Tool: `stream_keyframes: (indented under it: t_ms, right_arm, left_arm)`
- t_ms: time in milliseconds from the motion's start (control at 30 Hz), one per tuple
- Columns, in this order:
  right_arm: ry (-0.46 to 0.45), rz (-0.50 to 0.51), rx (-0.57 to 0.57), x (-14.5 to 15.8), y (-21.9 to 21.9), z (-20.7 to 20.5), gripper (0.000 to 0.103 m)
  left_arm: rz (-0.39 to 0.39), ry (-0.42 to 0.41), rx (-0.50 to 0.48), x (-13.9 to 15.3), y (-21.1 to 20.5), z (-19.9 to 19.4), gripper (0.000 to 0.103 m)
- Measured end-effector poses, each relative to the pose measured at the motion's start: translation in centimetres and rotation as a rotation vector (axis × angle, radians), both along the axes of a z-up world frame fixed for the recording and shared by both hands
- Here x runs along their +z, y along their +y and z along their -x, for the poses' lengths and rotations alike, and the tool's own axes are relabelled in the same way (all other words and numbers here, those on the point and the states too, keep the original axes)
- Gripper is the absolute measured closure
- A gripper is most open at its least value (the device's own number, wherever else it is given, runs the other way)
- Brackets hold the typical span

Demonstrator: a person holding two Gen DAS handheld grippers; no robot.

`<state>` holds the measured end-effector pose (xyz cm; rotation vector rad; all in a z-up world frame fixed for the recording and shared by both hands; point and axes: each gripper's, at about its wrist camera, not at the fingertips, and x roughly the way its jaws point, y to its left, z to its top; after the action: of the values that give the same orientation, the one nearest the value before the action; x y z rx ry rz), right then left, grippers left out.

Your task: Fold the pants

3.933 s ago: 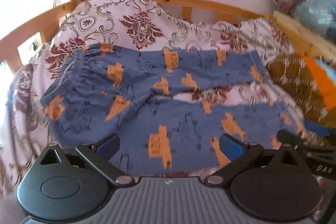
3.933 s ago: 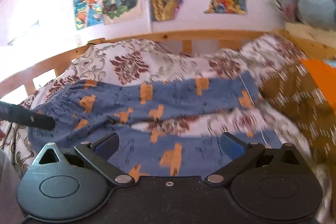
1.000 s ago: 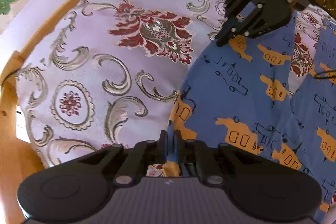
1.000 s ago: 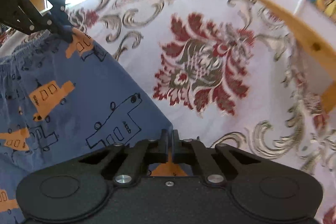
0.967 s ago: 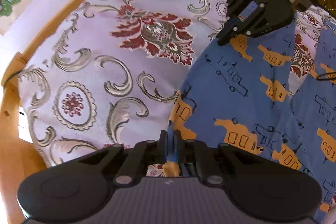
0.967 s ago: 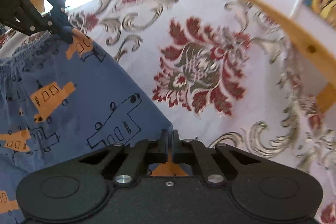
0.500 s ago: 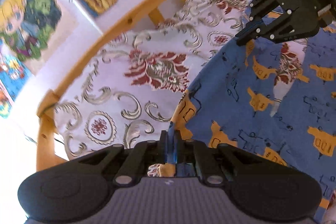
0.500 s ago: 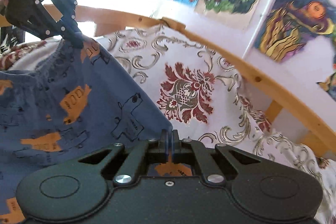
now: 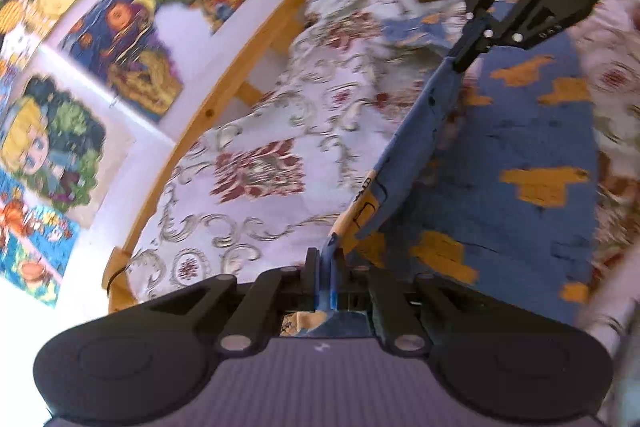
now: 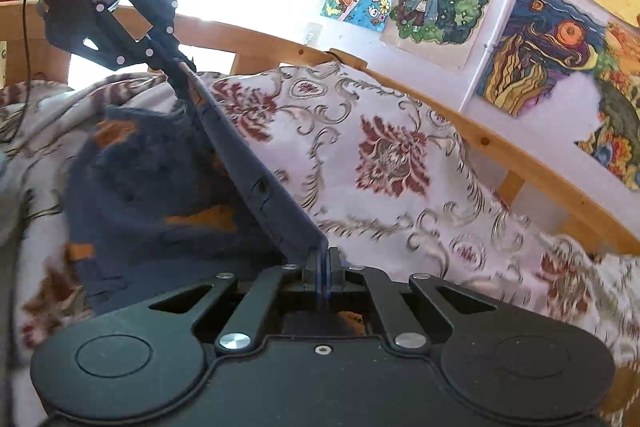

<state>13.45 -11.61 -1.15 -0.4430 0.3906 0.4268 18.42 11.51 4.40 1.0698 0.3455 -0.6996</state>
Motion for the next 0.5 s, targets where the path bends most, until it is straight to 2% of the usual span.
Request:
stream_keyframes:
  t_ms: [233,500]
  right_arm:
    - [0.073,0.004,0.005,-2.8,2.0,4.9,0.103]
    - [0.166,0.0,0.006,-4.6,2.9,6.0,0.103]
  left_arm:
    - [-0.056,0.014,-0.051,-3.4,1.1,3.8,0.098]
    - [-0.093,0.086,-0.054,-6.4,2.6,5.3,0.098]
